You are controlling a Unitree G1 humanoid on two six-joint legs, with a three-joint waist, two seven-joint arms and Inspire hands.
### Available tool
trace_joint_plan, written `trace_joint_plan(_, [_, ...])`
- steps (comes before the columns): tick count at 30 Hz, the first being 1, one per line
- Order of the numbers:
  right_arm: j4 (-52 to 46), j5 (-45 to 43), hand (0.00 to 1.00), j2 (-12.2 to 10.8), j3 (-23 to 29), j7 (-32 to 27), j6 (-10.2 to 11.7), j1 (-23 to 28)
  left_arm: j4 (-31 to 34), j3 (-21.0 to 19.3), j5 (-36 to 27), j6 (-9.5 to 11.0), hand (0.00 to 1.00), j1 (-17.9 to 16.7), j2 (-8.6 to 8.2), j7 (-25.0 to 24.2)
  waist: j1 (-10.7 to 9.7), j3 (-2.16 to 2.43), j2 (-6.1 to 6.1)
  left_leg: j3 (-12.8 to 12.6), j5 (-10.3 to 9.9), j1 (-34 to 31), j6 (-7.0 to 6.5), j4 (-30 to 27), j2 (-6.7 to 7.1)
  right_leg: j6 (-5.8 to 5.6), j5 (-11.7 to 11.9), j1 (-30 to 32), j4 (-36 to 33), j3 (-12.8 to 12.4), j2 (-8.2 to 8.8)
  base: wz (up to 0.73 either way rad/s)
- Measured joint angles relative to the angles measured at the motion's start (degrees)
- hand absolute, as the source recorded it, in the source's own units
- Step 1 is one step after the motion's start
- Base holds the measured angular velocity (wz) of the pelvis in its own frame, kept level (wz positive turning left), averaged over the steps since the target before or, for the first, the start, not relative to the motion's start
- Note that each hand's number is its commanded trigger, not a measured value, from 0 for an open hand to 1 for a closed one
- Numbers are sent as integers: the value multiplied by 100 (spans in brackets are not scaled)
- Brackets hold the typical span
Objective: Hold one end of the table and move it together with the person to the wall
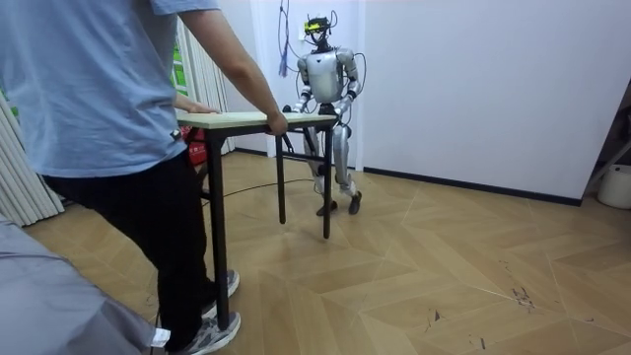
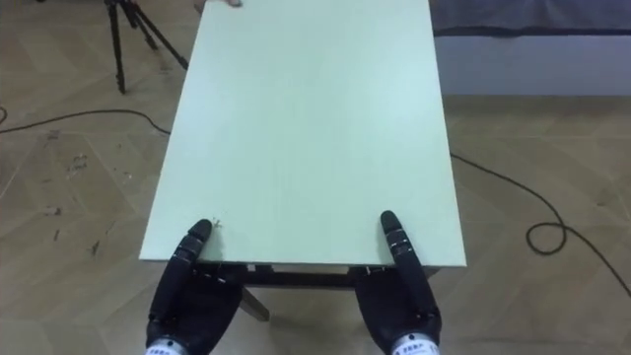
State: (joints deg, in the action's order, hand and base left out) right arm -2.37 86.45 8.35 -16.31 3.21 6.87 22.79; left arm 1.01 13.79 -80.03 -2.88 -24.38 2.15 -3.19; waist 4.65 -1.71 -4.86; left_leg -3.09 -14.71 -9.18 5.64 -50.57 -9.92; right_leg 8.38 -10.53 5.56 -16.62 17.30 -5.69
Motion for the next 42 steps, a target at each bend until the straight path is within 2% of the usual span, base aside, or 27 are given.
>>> trace_joint_plan(1, [-19,21,100,2,14,0,-13,-28,-1,5,-37,-19,100,93,72,-1,-113,-1,1,3,-259,275,96,398,-43,7,5,222,-155,53,7,28])
trace_joint_plan(2, [-20,33,100,-6,13,0,-14,-57,0,4,-62,-20,100,146,103,-1,-114,-1,1,0,-410,417,108,693,-52,11,9,340,-241,74,16,10])
trace_joint_plan(3, [-18,38,100,-40,10,0,-15,-144,0,-1,-85,-9,100,249,131,2,-107,-3,-1,-23,-797,703,98,1439,-22,18,39,620,-442,97,52,-9])
trace_joint_plan(4, [-8,18,100,-105,74,0,-26,-208,-8,11,-61,27,100,367,132,6,-104,-5,-6,-192,-1065,886,26,2148,-9,13,92,918,-629,152,101,-10])
trace_joint_plan(5, [-7,9,100,-162,190,20,-60,-270,-37,47,-22,82,100,526,136,6,-106,-13,6,-328,-1203,877,-164,2592,68,3,172,1290,-882,228,215,-6])
trace_joint_plan(6, [18,-20,100,-181,266,40,-90,-303,-74,60,-21,108,100,614,146,9,-101,-37,49,-370,-1222,810,-305,2649,140,-4,232,1470,-1035,282,318,-19])
trace_joint_plan(8, [171,-108,100,-268,349,108,-225,-330,-213,88,-86,152,100,667,179,11,-131,-61,104,-433,-1057,592,-528,2585,408,-106,526,1700,-1171,339,639,-12])
trace_joint_plan(12, [388,-127,100,-365,480,247,-400,-160,-429,154,-30,156,100,630,187,1,-248,-47,184,-456,-812,450,-804,2584,770,-263,916,1584,-677,173,862,7])
trace_joint_plan(13, [390,-121,100,-364,495,250,-460,-117,-431,158,-30,156,100,590,205,-5,-296,-43,189,-456,-702,376,-887,2593,861,-356,1132,1579,-502,74,920,7])
trace_joint_plan(15, [394,-117,100,-371,521,249,-548,-82,-426,166,-39,157,100,554,219,-4,-307,-41,193,-522,-526,243,-1014,2628,953,-657,1561,1649,-309,-226,944,0])
trace_joint_plan(16, [395,-93,100,-369,520,245,-570,-77,-419,182,-68,158,100,566,257,-2,-333,-35,194,-590,-388,115,-1101,2646,977,-962,1741,1707,-256,-496,972,10])
trace_joint_plan(17, [391,-72,100,-366,527,246,-571,-57,-414,211,-74,157,100,583,292,7,-367,-31,191,-639,-343,46,-1142,2632,980,-1081,1617,1754,-479,-547,1048,43])
trace_joint_plan(18, [387,-20,100,-375,532,246,-572,14,-414,246,-39,154,100,608,326,35,-462,-23,205,-760,-263,-38,-1202,2595,989,-1165,1066,1807,-1397,-622,1302,56])
trace_joint_plan(19, [373,40,100,-401,516,246,-568,93,-413,268,-20,159,100,585,355,35,-485,9,257,-846,-200,-51,-1246,2594,1028,-1180,584,1760,-2387,-689,1611,47])
trace_joint_plan(20, [369,53,100,-395,503,245,-569,126,-404,280,-17,164,100,560,378,35,-473,32,293,-841,-171,-72,-1262,2592,1080,-1245,400,1675,-2805,-745,1767,16])
trace_joint_plan(22, [355,91,100,-367,492,243,-548,134,-370,286,-14,168,100,526,388,35,-398,84,387,-866,-114,-261,-1318,2432,1228,-1364,21,1030,-3683,-1022,2248,-2])
trace_joint_plan(24, [273,126,100,-282,448,222,-495,103,-302,286,-17,175,100,520,369,35,-286,85,437,-929,-83,-470,-1327,2261,1292,-1426,-43,297,-3551,-1237,2416,-11])
trace_joint_plan(27, [149,186,100,-223,268,174,-417,-27,-35,172,18,204,100,449,378,35,-103,80,679,-941,88,-979,-1188,1978,1284,-1513,-140,-713,-2333,-1429,2393,-23])
trace_joint_plan(28, [147,195,100,-231,212,168,-389,-185,69,65,62,223,100,456,359,34,-85,82,767,-888,224,-1265,-1083,1879,1226,-1612,-626,-884,-1595,-1429,2266,-13])
trace_joint_plan(29, [150,195,100,-221,181,154,-379,-275,108,27,62,239,100,461,353,34,-55,83,784,-805,297,-1406,-1012,1864,1186,-1665,-757,-916,-1330,-1461,2174,-7])
trace_joint_plan(30, [164,199,100,-223,170,146,-377,-394,172,-17,63,244,100,500,361,36,-33,77,793,-656,501,-1611,-895,1911,1075,-1673,-880,-926,-930,-1540,1955,8])
trace_joint_plan(32, [182,284,100,-255,122,145,-365,-501,276,-28,63,319,100,542,439,42,-8,21,925,-439,937,-1749,-640,2242,898,-1537,-1013,-925,-475,-1555,1603,12])
trace_joint_plan(35, [242,331,100,-257,84,147,-371,-534,275,-8,53,332,100,555,533,43,41,22,942,-231,1259,-1904,-420,2401,647,-1364,-1108,-859,-270,-1525,1226,11])
trace_joint_plan(37, [285,336,100,-271,87,146,-379,-536,250,-18,56,330,100,557,546,55,34,24,932,-125,1632,-1922,-259,2729,443,-1261,-1149,-763,-210,-1309,968,11])
trace_joint_plan(38, [299,336,100,-271,94,146,-383,-536,242,-14,48,322,100,546,546,55,60,23,910,-128,1740,-1915,-250,2811,408,-1233,-1150,-745,-211,-1244,921,11])
trace_joint_plan(41, [344,332,100,-230,61,156,-297,-515,227,41,31,311,100,496,546,67,214,15,733,-55,2383,-1726,-100,3535,149,-865,-1021,-543,-208,-1148,611,-14])
trace_joint_plan(42, [349,332,100,-217,43,156,-264,-515,227,56,28,311,100,499,555,73,220,18,693,22,2551,-1679,-51,3719,133,-810,-991,-515,-200,-1091,563,-6])
